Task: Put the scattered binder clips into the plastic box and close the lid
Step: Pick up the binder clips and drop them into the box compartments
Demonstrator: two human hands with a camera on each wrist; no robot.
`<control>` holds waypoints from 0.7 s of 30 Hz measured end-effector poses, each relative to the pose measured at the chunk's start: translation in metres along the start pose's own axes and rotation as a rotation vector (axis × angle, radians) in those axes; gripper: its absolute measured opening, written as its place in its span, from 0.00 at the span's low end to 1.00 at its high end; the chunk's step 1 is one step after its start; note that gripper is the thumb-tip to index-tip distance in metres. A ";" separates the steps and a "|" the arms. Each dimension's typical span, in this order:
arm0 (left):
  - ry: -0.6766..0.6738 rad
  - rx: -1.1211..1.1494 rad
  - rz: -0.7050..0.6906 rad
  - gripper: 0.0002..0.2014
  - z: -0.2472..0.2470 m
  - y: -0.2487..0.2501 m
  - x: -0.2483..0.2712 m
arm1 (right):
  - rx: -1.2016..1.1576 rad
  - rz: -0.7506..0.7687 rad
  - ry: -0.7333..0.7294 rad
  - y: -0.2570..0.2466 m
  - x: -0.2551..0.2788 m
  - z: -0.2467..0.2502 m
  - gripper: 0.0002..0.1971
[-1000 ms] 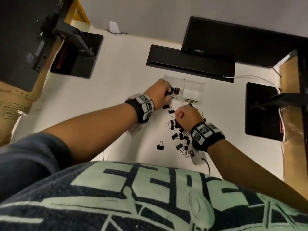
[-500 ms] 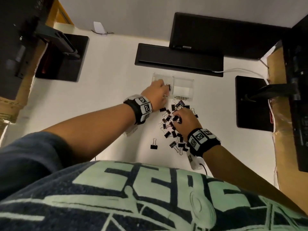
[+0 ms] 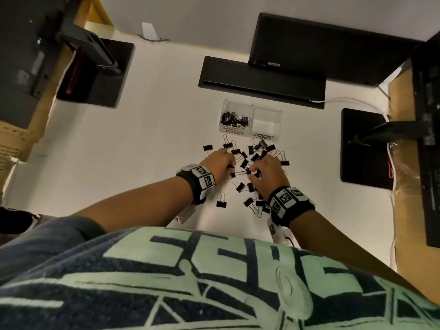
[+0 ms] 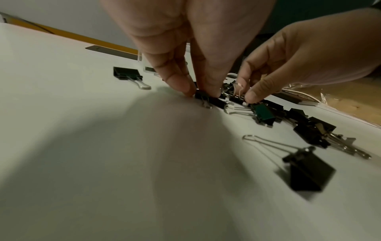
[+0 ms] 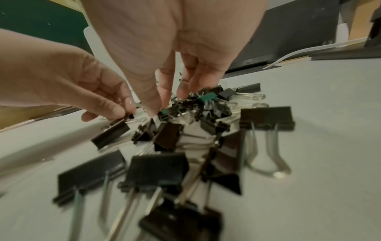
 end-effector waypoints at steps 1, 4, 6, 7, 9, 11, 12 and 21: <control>-0.008 0.005 0.011 0.09 0.000 -0.003 0.001 | -0.003 -0.006 0.008 0.001 0.000 0.002 0.10; -0.020 0.025 0.019 0.11 0.000 -0.008 0.005 | 0.009 0.016 0.008 -0.002 0.000 0.003 0.13; -0.031 0.007 0.008 0.14 -0.001 -0.009 0.008 | 0.029 0.056 -0.016 -0.007 0.000 0.001 0.15; -0.041 -0.011 0.006 0.15 -0.001 -0.009 0.010 | 0.047 0.073 -0.033 -0.009 0.000 0.000 0.16; -0.042 -0.042 -0.008 0.16 -0.001 -0.009 0.012 | 0.086 0.093 -0.060 -0.013 -0.001 -0.004 0.17; -0.030 -0.059 -0.016 0.13 0.001 -0.009 0.013 | 0.103 0.095 -0.066 -0.014 -0.003 -0.006 0.16; -0.022 -0.058 -0.016 0.11 0.003 -0.010 0.014 | 0.105 0.094 -0.066 -0.014 -0.003 -0.007 0.14; 0.006 0.021 0.005 0.10 0.011 -0.004 0.024 | 0.075 0.108 -0.080 -0.013 -0.002 -0.011 0.08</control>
Point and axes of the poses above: each hand's wrist, its own x-axis away from the middle knuckle, its own z-axis out of the back of the hand, y = z × x, the point moved 3 cm from there along -x, towards the middle knuckle, and after that the axes turned 1 degree about x, right-handed, at the moved point
